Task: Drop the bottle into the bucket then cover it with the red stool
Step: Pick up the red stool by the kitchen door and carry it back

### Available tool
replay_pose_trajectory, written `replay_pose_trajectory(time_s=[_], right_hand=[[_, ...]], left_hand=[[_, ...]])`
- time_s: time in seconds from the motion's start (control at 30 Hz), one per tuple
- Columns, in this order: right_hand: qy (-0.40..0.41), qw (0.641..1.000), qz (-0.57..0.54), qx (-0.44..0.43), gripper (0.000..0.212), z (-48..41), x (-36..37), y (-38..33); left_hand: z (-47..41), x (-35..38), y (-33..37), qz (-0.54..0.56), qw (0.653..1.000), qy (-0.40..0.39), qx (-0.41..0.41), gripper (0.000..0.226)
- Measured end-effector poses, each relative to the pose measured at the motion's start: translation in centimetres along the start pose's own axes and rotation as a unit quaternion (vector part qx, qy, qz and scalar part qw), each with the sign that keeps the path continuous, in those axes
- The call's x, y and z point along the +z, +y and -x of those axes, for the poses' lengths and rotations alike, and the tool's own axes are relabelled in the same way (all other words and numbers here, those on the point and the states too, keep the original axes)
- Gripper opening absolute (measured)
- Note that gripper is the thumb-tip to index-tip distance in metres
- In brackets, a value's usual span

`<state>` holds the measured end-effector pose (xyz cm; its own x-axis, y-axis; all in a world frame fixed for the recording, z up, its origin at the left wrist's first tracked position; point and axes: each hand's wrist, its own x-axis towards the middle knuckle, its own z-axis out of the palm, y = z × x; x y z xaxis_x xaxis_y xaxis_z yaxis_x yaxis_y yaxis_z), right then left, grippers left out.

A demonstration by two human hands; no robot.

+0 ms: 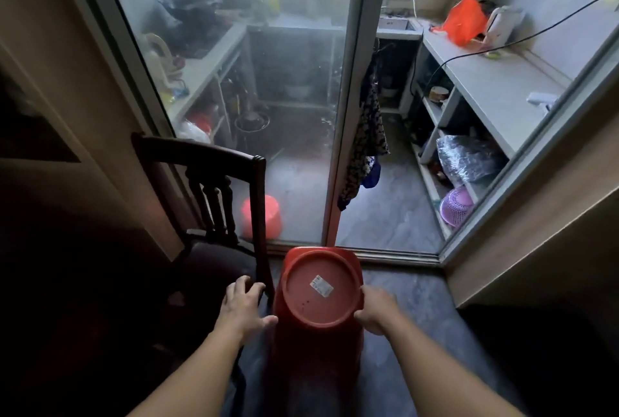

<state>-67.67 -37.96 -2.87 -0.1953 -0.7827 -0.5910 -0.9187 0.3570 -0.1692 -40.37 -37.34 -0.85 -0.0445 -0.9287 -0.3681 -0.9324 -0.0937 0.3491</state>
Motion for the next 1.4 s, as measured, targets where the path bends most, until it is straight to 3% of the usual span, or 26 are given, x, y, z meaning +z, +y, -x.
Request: replay_pose_trajectory(time_s=[0.2,0.5,0.77,1.4], right_hand=[[-0.028,0.999,0.015,0.015,0.072,-1.5,-0.3,-1.2],[-0.064,0.998,0.024,0.003,0.069,-7.0,-1.4,-1.4],[-0.095,0.995,-0.002,-0.014,0.051,-10.6,-3.1,2.6],[-0.165,0.986,-0.032,0.012,0.059,-15.9,-0.3,2.5]], left_hand=[[-2.7,0.3,-0.6,-0.024,0.999,-0.039,-0.011,0.083],[-7.0,0.1,0.3,-0.023,0.996,-0.07,-0.058,0.083],[-11.1,0.6,4.1,-0.021,0.994,-0.062,-0.084,0.083],[-17.1,4.0,3.0,-0.008,0.987,-0.071,-0.143,0.077]])
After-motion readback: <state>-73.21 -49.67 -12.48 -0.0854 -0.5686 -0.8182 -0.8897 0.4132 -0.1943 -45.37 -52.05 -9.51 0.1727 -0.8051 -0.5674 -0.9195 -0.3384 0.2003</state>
